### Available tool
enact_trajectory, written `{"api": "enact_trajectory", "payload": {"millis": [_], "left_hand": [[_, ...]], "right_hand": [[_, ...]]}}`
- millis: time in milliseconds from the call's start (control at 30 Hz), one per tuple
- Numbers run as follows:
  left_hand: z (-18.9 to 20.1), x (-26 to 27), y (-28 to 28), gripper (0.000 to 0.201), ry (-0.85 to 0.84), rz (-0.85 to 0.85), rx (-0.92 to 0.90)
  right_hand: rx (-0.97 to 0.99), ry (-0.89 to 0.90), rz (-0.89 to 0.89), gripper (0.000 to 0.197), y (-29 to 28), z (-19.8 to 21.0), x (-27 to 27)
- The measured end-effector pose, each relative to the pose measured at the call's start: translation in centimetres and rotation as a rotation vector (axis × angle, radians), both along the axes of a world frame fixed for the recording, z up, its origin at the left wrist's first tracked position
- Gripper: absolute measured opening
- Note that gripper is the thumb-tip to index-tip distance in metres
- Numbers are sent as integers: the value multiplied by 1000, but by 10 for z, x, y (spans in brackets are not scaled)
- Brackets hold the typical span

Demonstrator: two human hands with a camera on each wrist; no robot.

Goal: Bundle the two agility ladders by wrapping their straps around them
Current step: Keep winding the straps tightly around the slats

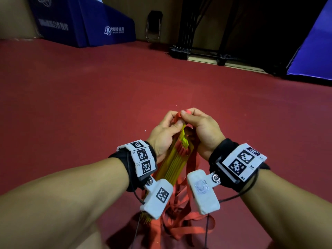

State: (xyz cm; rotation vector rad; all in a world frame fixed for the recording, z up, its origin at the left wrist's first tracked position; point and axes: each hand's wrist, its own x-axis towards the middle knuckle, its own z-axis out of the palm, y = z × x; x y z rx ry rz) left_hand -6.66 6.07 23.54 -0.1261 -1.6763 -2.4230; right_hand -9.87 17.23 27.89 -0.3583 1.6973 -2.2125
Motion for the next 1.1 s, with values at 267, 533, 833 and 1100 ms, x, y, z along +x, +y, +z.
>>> {"api": "enact_trajectory", "payload": {"millis": [267, 533, 833, 1100], "left_hand": [[2, -1, -3, 19, -14, 73, -109], [4, 3, 0, 56, -115, -20, 60], [-7, 5, -8, 93, -126, 0, -606], [-7, 3, -7, 78, -134, 96, -767]], "right_hand": [[123, 196, -47, 17, 1, -2, 6], [146, 176, -125, 17, -6, -8, 4], [143, 110, -141, 19, -8, -13, 2], [165, 64, -172, 21, -8, -15, 2]]}}
